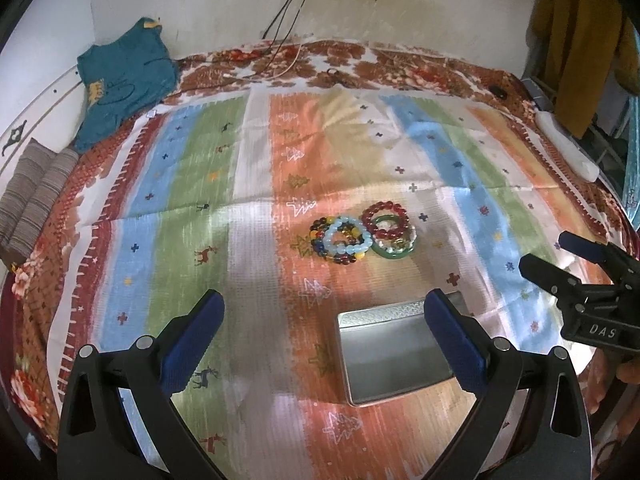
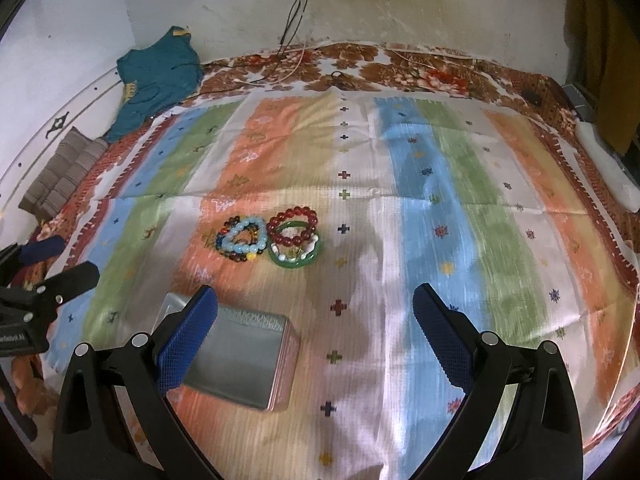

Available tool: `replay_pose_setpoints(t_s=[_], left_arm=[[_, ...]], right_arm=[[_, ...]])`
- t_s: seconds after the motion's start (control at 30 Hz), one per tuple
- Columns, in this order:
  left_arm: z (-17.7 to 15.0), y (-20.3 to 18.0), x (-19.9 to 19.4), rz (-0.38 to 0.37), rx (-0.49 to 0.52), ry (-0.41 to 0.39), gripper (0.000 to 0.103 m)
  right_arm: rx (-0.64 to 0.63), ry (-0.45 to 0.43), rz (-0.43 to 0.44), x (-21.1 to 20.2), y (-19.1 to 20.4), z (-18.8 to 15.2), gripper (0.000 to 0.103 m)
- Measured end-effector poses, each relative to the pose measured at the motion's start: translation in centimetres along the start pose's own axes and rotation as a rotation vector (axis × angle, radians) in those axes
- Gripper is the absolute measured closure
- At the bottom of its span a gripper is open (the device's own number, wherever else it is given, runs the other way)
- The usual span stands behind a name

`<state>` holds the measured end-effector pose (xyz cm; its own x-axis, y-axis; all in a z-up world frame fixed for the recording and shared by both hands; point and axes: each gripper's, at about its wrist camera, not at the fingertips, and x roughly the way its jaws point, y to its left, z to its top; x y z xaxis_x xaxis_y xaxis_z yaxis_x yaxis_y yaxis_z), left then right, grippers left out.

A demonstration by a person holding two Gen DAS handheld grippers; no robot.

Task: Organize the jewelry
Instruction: 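Move both tools toward the bracelet pile beside the silver tin, then grasp the light-blue bead bracelet with the left tool while the right tool grasps the red bead bracelet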

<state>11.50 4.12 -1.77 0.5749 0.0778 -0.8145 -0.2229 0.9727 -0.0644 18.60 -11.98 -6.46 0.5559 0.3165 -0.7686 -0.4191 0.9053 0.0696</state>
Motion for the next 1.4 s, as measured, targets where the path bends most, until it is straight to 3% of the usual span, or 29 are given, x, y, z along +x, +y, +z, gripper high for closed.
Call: replay_pose_setpoints(t_s=[0.2,1.07,1.4], left_arm=[[1.0,0.3,2.2,-0.008,-0.005,0.045,0.006],[2.7,-3.0,9.6,-0.045,0.278,0.122,0.006],[3.0,-2.8,12.2,-0.057,0.317,0.167,0.006]], right_arm=[[0.010,0.020,-0.002,1.8,-0.4,1.2,0.004],[0.014,0.125,-0.011,10.1,-1.2,4.9,0.004],[0.000,0.173,-0.028,13.5,-0.9,5.8,0.004]])
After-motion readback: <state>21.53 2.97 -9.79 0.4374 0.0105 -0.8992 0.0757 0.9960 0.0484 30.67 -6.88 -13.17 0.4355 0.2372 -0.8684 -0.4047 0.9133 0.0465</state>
